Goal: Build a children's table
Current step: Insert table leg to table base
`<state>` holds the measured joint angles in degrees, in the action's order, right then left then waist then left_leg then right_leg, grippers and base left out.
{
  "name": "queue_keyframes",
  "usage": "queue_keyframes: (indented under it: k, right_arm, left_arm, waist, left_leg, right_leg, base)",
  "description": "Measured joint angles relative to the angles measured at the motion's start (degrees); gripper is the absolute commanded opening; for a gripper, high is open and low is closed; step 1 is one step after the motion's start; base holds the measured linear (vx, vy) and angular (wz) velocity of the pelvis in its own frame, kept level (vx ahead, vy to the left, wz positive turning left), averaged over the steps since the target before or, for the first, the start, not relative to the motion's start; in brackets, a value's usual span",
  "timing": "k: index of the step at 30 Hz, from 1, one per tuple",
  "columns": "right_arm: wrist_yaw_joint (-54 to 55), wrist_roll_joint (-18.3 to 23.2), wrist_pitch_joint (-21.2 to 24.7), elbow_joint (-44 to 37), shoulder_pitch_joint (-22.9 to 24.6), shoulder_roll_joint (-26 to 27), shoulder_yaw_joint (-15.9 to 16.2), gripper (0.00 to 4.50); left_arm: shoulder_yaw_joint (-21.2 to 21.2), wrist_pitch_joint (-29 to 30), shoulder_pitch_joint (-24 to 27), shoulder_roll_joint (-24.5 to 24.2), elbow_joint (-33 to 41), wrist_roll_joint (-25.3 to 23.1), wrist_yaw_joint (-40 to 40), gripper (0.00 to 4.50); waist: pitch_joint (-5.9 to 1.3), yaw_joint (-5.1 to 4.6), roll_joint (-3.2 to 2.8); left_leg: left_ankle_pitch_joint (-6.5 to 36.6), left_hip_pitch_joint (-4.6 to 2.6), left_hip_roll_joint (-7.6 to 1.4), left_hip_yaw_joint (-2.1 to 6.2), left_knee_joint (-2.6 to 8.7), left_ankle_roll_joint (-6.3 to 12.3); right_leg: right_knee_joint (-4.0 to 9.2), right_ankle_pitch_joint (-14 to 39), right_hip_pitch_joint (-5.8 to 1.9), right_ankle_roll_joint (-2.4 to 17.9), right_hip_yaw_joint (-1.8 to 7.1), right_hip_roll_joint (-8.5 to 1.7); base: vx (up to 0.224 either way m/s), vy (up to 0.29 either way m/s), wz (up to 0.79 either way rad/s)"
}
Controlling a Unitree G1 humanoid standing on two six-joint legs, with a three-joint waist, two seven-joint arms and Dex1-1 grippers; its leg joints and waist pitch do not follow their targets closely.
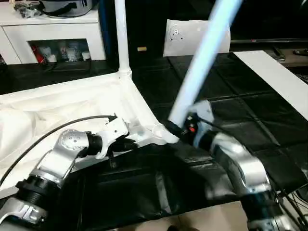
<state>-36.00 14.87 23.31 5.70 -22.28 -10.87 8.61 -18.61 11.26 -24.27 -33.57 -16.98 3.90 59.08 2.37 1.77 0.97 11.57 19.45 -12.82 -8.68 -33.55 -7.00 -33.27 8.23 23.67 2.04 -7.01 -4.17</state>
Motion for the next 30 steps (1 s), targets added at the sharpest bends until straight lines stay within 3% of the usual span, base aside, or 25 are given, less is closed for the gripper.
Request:
queue_keyframes:
  k: [5,10,14,30]
  right_arm:
    - [-2.14,-1.16,0.14,2.96,-3.73,-0.08,1.99,1.89]
    - [-3.84,-2.26,1.08,5.82,-4.47,-0.60,4.21,1.89]
    - [-4.91,-2.23,1.54,5.85,-4.60,-1.10,4.89,1.89]
    - [-8.13,-2.21,4.18,5.78,-5.67,-3.45,5.69,1.89]
  left_arm:
    - [-0.05,-2.65,0.15,-1.02,-0.79,0.47,4.81,0.00]
    - [-0.29,-3.10,0.24,-0.97,-0.77,0.96,5.95,0.00]
    - [-0.27,-4.06,0.23,-0.78,-1.68,0.84,5.98,0.00]
    - [-0.16,-5.53,0.22,-0.78,-2.52,0.17,6.35,0.00]
  waist:
    - [-0.02,0.75,0.04]
    - [-0.04,1.50,0.10]
    - [-0.06,1.50,0.14]
    - [-0.21,1.46,0.40]
  left_leg:
    - [0.00,-0.04,-0.01,0.00,-0.01,0.00]
    - [0.01,-0.10,-0.02,-0.02,-0.01,0.01]
    - [0.01,-0.44,-0.01,-0.05,0.04,0.00]
    - [0.01,-0.48,-0.01,-0.05,0.04,0.00]
  right_leg:
    - [0.00,0.01,-0.06,0.00,0.01,-0.08]
    - [0.00,0.01,-0.15,0.00,0.11,-0.13]
    - [0.00,0.05,-0.39,-0.06,0.11,-0.11]
    - [0.01,0.06,-0.46,-0.08,0.11,-0.11]
  base:
    - [0.000,0.000,0.00]
    - [0.000,0.000,0.00]
    - [0.000,0.000,0.00]
    - [0.000,0.000,0.00]
